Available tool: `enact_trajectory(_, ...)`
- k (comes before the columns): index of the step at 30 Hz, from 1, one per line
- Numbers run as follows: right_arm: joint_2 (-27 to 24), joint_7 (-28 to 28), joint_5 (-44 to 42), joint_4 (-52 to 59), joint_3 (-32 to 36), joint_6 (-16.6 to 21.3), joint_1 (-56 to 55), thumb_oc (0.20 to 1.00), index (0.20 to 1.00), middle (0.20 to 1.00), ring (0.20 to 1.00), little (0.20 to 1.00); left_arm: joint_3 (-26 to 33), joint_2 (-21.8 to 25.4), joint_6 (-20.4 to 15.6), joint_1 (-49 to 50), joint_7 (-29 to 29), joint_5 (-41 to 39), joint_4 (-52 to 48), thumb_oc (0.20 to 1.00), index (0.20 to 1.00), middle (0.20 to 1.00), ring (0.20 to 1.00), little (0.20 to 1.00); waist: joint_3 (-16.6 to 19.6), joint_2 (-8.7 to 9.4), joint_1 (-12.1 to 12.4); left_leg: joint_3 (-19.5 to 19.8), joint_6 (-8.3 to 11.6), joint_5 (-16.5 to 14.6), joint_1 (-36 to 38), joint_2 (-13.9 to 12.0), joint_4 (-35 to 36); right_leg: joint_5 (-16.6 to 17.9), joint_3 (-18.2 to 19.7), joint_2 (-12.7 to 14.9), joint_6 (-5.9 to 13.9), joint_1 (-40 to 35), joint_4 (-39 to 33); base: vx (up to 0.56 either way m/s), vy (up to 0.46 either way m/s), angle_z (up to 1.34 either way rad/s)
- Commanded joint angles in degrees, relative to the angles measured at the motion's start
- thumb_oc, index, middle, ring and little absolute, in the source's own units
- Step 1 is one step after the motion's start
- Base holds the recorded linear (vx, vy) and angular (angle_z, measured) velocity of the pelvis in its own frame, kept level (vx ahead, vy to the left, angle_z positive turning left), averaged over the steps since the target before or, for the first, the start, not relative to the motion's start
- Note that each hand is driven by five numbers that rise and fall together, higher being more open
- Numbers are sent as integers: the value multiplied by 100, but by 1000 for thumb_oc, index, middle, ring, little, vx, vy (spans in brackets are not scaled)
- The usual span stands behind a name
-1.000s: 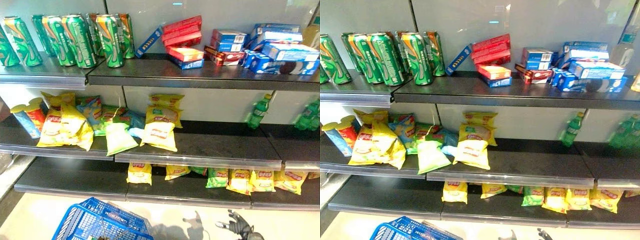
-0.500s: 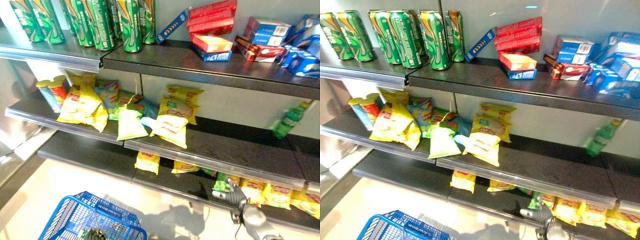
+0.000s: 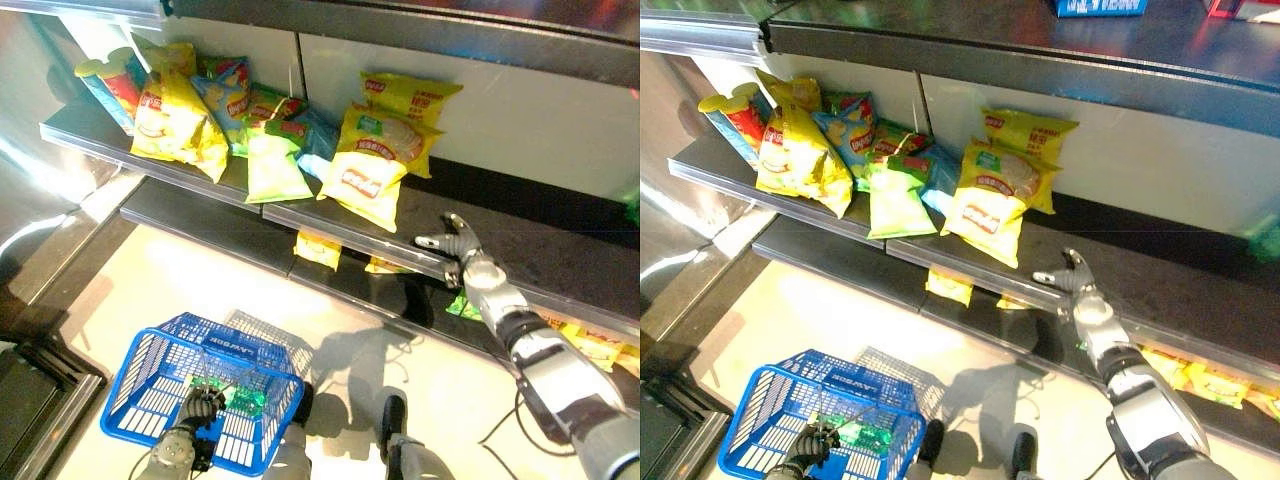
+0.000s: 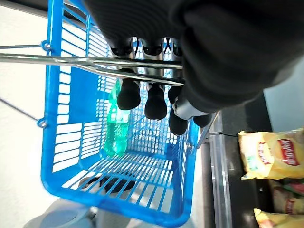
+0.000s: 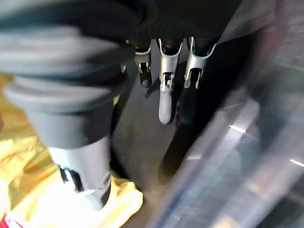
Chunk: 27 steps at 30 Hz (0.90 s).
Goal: Pick up the snacks into the basket
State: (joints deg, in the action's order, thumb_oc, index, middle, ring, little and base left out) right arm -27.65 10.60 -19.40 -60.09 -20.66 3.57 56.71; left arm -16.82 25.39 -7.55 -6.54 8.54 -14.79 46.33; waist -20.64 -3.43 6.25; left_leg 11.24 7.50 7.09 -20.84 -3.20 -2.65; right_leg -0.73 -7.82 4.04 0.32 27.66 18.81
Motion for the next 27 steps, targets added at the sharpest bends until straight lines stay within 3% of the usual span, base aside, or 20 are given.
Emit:
enact_trajectory(1,-147,40,-23,-142,-244,137,443,1000,1000,1000,1000,1000,-144,152,-345,39,48,-161,-477,200,200,200,200,200,47,270,99,-163,-241,-246,23,386,-185,-93,441,230,689,-289,-386,-12,4,5)
enact_trajectory(15,-306,214,-430,-173,-255,287,1070,1000,1000,1000,1000,1000,-290,301,-445,8,27,-352,-1188,200,200,200,200,200,-230,151,141,-136,-202,-168,-177,401,-137,-154,477,217,691,-54,-266,-5,2,-1)
enact_trajectory(27,-21,147,-478,456,-634,356,1272,1000,1000,1000,1000,1000,-546,241,-420,-235,42,-269,-1038,200,200,200,200,200,-344,140,168,71,-146,-57,-266,379,-30,-222,340,215,675,3,-215,17,-19,5)
